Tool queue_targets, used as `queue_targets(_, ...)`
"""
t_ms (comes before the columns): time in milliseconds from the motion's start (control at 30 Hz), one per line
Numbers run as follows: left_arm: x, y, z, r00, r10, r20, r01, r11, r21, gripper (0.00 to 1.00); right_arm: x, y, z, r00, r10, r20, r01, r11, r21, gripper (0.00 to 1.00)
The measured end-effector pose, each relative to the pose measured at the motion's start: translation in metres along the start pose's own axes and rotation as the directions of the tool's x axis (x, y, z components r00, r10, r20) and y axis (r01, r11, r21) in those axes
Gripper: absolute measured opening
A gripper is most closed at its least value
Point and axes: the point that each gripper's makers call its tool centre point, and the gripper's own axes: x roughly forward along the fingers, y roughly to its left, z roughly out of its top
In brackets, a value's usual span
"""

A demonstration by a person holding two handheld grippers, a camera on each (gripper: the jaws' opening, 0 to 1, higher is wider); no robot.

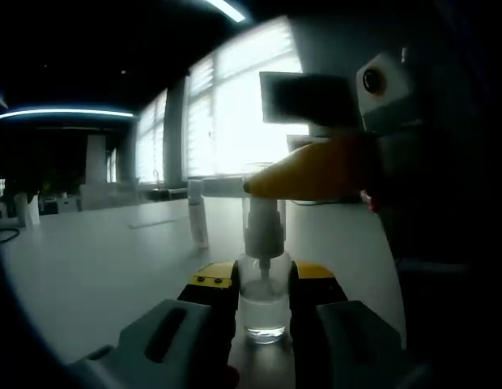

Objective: Clamp pump bottle remove cover press pump head put on cover

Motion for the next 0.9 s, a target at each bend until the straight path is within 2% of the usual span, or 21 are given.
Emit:
queue_targets(800, -0.0002, -0.0009, 0.0004, 1.000, 0.001, -0.001, -0.001, 1.000, -0.001, 0.15, 0.0023, -0.0023, -0.0022, 1.000, 0.015, 0.027, -0.016, 1.000, 0.019, 0.11)
queue_targets(900, -0.0003, -0.0007, 0.0002, 1.000, 0.000, -0.001, 0.000, 1.000, -0.001, 0.15, 0.0018, -0.0032, -0.0011, 0.999, 0.009, 0.036, -0.008, 1.000, -0.013, 0.15)
